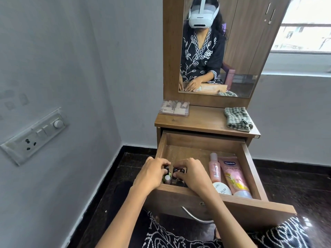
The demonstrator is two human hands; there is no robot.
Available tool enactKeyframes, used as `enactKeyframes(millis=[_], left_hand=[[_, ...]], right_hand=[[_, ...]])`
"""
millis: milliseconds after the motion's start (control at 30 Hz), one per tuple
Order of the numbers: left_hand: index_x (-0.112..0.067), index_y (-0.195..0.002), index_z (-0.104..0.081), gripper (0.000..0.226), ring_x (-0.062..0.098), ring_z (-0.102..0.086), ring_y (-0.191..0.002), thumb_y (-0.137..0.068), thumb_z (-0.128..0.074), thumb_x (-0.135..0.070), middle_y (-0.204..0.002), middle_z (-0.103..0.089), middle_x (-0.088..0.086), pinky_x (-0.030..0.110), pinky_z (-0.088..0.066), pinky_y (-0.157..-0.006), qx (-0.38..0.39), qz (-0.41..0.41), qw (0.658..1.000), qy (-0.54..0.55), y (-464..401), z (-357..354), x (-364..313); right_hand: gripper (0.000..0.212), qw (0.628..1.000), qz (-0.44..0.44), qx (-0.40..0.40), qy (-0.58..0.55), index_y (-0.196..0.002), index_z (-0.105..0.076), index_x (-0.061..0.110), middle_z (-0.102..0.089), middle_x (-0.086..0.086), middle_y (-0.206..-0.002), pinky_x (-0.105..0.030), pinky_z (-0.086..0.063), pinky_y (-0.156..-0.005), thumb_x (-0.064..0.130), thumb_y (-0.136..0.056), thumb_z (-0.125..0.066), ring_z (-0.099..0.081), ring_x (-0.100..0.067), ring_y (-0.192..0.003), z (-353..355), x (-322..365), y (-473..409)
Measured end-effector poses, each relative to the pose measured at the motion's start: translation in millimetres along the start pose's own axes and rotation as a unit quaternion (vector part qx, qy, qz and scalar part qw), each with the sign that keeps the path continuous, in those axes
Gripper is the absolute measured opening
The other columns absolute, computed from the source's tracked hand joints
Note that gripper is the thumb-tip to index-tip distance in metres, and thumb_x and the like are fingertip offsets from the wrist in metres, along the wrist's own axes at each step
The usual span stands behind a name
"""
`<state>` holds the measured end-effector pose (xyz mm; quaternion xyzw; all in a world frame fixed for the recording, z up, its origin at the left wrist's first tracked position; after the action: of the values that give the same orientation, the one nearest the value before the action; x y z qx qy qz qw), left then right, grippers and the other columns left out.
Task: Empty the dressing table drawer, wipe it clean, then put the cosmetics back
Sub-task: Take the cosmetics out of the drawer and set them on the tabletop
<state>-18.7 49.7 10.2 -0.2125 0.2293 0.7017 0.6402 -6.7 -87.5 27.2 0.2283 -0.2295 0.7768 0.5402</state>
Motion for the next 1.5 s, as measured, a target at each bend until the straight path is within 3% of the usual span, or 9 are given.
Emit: enactKeyframes(millis=[167, 567, 733, 833, 967, 1067, 1233, 1400, 1500], left_hand=[[-0.036, -0.108, -0.061, 0.022, 0.014, -0.053, -0.083, -0.091, -0.055, -0.023, -0.103, -0.045, -0.002, 0.027, -0.044, -0.074, -0.023, 0.009, 1.000, 0.004, 1, 3, -1], [-0.035, -0.105, -0.061, 0.025, 0.005, -0.060, -0.080, -0.094, -0.045, -0.020, -0.097, -0.051, -0.005, 0.028, -0.051, -0.073, -0.111, -0.024, 0.993, 0.033, 7, 13, -2], [-0.032, -0.109, -0.062, 0.029, -0.006, -0.060, -0.075, -0.095, -0.044, -0.014, -0.098, -0.052, -0.005, 0.007, -0.042, -0.067, -0.159, -0.057, 0.984, 0.050, 10, 17, -4], [-0.026, -0.109, -0.064, 0.030, -0.025, -0.050, -0.077, -0.093, -0.048, -0.007, -0.094, -0.053, -0.005, -0.006, -0.035, -0.067, -0.204, -0.087, 0.973, 0.067, 14, 23, -8], [-0.016, -0.108, -0.066, 0.029, -0.033, -0.042, -0.086, -0.090, -0.052, 0.002, -0.096, -0.057, -0.001, -0.010, -0.031, -0.073, -0.263, -0.111, 0.952, 0.111, 17, 35, -12], [-0.013, -0.107, -0.066, 0.027, -0.021, -0.053, -0.081, -0.090, -0.052, 0.002, -0.097, -0.062, -0.002, -0.005, -0.036, -0.075, -0.292, -0.124, 0.940, 0.124, 14, 48, -19], [-0.011, -0.111, -0.063, 0.027, -0.005, -0.055, -0.080, -0.092, -0.047, 0.000, -0.099, -0.059, -0.007, 0.008, -0.042, -0.076, -0.313, -0.148, 0.930, 0.126, -13, 84, -43], [-0.006, -0.109, -0.063, 0.026, 0.005, -0.056, -0.087, -0.092, -0.045, 0.001, -0.104, -0.062, 0.004, 0.010, -0.040, -0.074, -0.326, -0.150, 0.926, 0.116, -61, 118, -58], [-0.007, -0.109, -0.063, 0.027, 0.005, -0.053, -0.086, -0.093, -0.042, 0.001, -0.108, -0.063, 0.009, 0.015, -0.041, -0.077, -0.328, -0.134, 0.929, 0.107, -88, 129, -59]], right_hand=[[0.022, 1.000, 0.003, -0.004, 0.010, -0.104, -0.072, 0.023, -0.072, 0.004, -0.104, -0.036, -0.035, -0.107, 0.021, -0.082, -0.069, -0.062, -0.016, -0.102, 1, 2, -1], [0.020, 0.999, 0.018, -0.014, -0.027, -0.105, -0.070, 0.023, -0.072, 0.005, -0.103, -0.033, -0.012, -0.118, 0.023, -0.086, -0.065, -0.062, -0.012, -0.102, 3, 6, -7], [0.016, 0.996, 0.020, -0.063, -0.060, -0.102, -0.071, 0.021, -0.073, 0.006, -0.098, -0.025, -0.006, -0.115, 0.024, -0.087, -0.065, -0.064, -0.012, -0.097, 11, 6, -5], [0.017, 0.990, 0.026, -0.095, -0.096, -0.103, -0.072, 0.019, -0.073, 0.008, -0.096, -0.022, -0.004, -0.117, 0.020, -0.086, -0.066, -0.066, -0.003, -0.092, 17, 7, -4], [0.022, 0.972, 0.016, -0.145, -0.187, -0.105, -0.071, 0.018, -0.070, 0.017, -0.082, -0.035, -0.025, -0.117, 0.009, -0.085, -0.067, -0.063, 0.013, -0.074, 23, 5, -2], [0.025, 0.954, 0.017, -0.188, -0.234, -0.107, -0.070, 0.021, -0.067, 0.019, -0.086, -0.030, -0.053, -0.089, 0.009, -0.086, -0.066, -0.064, 0.011, -0.078, 33, 11, -4], [0.026, 0.946, 0.040, -0.215, -0.238, -0.114, -0.067, 0.014, -0.071, 0.002, -0.103, -0.026, -0.055, -0.083, 0.010, -0.088, -0.063, -0.067, -0.006, -0.088, 58, 32, -36], [0.027, 0.943, 0.064, -0.234, -0.226, -0.117, -0.065, 0.012, -0.068, 0.003, -0.099, -0.003, -0.048, -0.065, 0.008, -0.091, -0.059, -0.063, 0.001, -0.074, 79, 51, -88], [0.027, 0.947, 0.049, -0.229, -0.218, -0.117, -0.066, 0.013, -0.069, 0.000, -0.107, -0.008, -0.049, -0.071, 0.010, -0.092, -0.058, -0.065, -0.008, -0.084, 83, 55, -117]])
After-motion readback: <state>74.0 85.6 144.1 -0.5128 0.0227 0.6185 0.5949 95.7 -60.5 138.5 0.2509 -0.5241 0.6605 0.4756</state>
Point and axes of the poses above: each hand's wrist, its own y-axis away from the middle knuckle, its own z-axis out of the back of the hand, x = y × z, the point moved 6 cm from there along -y, towards the middle knuckle
